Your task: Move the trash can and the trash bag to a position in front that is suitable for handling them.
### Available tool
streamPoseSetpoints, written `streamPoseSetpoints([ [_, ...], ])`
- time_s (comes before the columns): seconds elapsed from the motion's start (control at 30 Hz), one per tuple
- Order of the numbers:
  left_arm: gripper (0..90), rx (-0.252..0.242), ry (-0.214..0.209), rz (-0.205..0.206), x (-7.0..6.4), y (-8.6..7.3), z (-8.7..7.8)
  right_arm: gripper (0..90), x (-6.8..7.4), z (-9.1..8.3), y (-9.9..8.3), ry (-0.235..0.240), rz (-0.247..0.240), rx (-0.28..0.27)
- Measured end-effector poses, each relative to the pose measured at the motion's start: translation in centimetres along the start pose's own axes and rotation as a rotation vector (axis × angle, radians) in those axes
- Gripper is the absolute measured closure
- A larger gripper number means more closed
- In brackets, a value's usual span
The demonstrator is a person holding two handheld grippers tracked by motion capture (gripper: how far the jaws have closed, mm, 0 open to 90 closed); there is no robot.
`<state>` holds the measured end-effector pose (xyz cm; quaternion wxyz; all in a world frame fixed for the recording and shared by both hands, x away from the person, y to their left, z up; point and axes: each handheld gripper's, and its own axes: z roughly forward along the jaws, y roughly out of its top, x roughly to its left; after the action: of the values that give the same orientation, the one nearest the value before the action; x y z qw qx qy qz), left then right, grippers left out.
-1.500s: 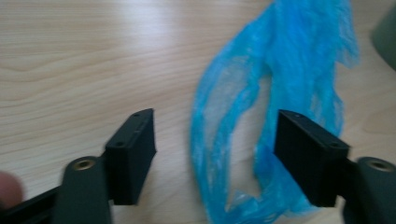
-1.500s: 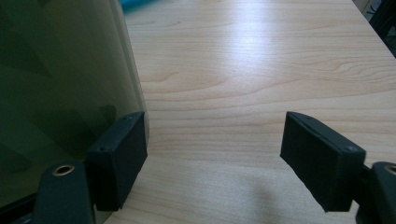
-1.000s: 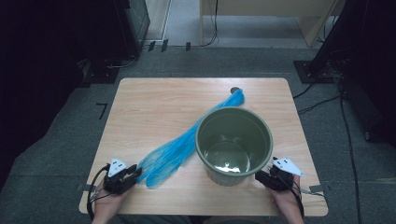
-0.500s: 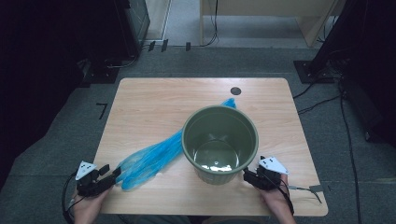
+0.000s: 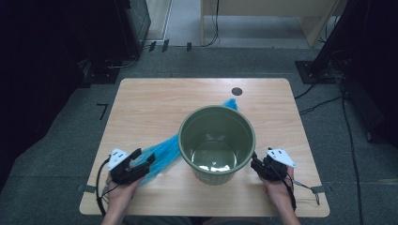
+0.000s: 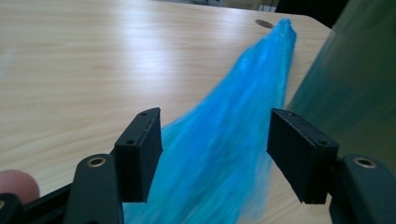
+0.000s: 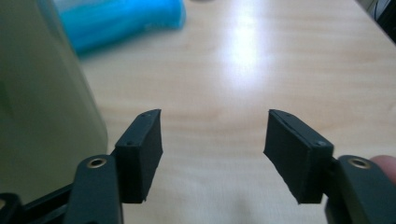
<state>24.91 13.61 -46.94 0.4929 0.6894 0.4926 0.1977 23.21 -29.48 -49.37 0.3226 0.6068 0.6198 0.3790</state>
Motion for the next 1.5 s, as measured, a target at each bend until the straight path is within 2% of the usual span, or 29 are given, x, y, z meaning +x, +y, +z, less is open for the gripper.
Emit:
streamPoseSetpoints([
  [0.07,42.1,-0.006,-0.004,0.001,-0.6,0.3,0.7,44.6,0.5,0.2,0.6,0.021,0.014,-0.016],
  [0.13,49.7,-0.014,-0.02,-0.025,-2.3,0.9,2.7,49.6,1.2,0.4,0.9,0.052,0.01,-0.03],
  [0.17,53.6,-0.014,-0.02,-0.025,-2.3,0.9,2.7,52.8,1.6,0.5,0.9,0.072,0.005,-0.03],
  [0.2,53.6,-0.006,-0.038,-0.035,-2.8,1.0,3.3,52.8,1.6,0.5,0.9,0.072,0.005,-0.03],
  [0.23,56.8,0.004,-0.062,-0.036,-3.2,1.1,3.9,57.1,2.1,0.6,0.9,0.093,-0.008,-0.031],
  [0.27,60.2,0.014,-0.079,-0.03,-3.7,1.1,4.4,62.7,2.4,0.6,0.8,0.112,-0.02,-0.034],
  [0.33,67.2,0.022,-0.102,-0.01,-4.5,1.1,5.1,67.5,3.1,0.6,0.5,0.158,-0.056,-0.031],
  [0.37,67.6,0.013,-0.137,-0.004,-4.9,1.1,5.3,69.0,3.4,0.5,0.3,0.158,-0.076,-0.038],
  [0.47,73.5,0.005,-0.126,-0.011,-5.1,1.1,5.3,72.2,4.0,0.3,0.1,0.15,-0.108,-0.045],
  [0.53,77.2,0.007,-0.141,-0.015,-4.9,1.0,5.1,75.0,4.4,0.1,0.1,0.144,-0.122,-0.042],
  [0.63,85.3,0.005,-0.151,0.008,-4.8,0.7,4.3,80.9,5.2,-0.4,-0.2,0.178,-0.156,-0.039],
  [0.67,86.3,-0.008,-0.141,0.005,-4.8,0.2,3.5,80.9,5.5,-0.6,-0.3,0.183,-0.167,-0.039],
  [0.73,85.9,-0.017,-0.144,-0.004,-4.7,-0.1,3.1,80.9,5.7,-0.7,-0.3,0.185,-0.178,-0.036],
  [0.77,83.8,-0.021,-0.146,-0.006,-4.5,-0.4,2.7,79.1,6.1,-0.9,-0.3,0.193,-0.188,-0.026],
  [0.8,79.0,-0.031,-0.121,-0.007,-4.1,-0.8,2.1,75.1,6.2,-1.0,-0.3,0.193,-0.186,-0.022],
  [0.87,57.2,-0.022,-0.078,-0.01,-3.5,-0.9,2.0,60.5,6.0,-0.9,-0.2,0.18,-0.166,-0.01],
  [0.9,51.2,-0.008,-0.048,-0.004,-3.2,-0.9,2.1,55.1,5.6,-0.8,-0.1,0.176,-0.151,0.004],
  [1.0,37.3,0.004,0.058,0.056,-2.5,-0.7,2.2,37.8,4.2,-0.8,-0.2,0.109,-0.138,0.018],
  [1.07,32.0,0.006,0.099,0.097,-2.3,-0.4,2.5,28.4,2.7,-0.7,-0.5,0.083,-0.129,0.042],
  [1.13,21.9,0.015,0.092,0.124,-2.1,0.0,3.0,23.7,1.1,-0.5,-0.8,0.037,-0.107,0.086],
  [1.17,17.2,0.015,0.092,0.124,-2.1,0.0,3.0,23.7,1.1,-0.5,-0.8,0.037,-0.107,0.086],
  [1.2,17.2,0.037,0.074,0.136,-2.1,0.3,3.4,22.0,0.2,-0.4,-1.0,0.011,-0.103,0.103],
  [1.23,10.0,0.078,0.071,0.156,-2.0,0.5,4.4,20.1,-1.6,-0.4,-1.4,-0.024,-0.079,0.137],
  [1.27,7.4,0.105,0.071,0.159,-2.0,0.4,5.0,18.9,-2.4,-0.4,-1.5,-0.03,-0.057,0.145],
  [1.3,4.9,0.105,0.071,0.159,-2.0,0.4,5.0,17.3,-3.1,-0.5,-1.7,-0.035,-0.041,0.153],
  [1.33,4.9,0.136,0.068,0.161,-1.8,0.4,5.6,17.3,-3.1,-0.5,-1.7,-0.035,-0.041,0.153],
  [1.37,0.0,0.173,0.08,0.147,-1.6,0.2,6.2,14.9,-4.1,-0.4,-1.9,-0.044,-0.03,0.175],
  [1.4,0.0,0.22,0.095,0.153,-1.3,0.1,6.6,14.7,-4.4,-0.3,-2.0,-0.052,-0.035,0.184],
  [1.5,0.0,0.302,0.112,0.179,-1.1,-0.7,7.5,14.5,-4.7,-0.3,-2.1,-0.064,-0.044,0.19],
])
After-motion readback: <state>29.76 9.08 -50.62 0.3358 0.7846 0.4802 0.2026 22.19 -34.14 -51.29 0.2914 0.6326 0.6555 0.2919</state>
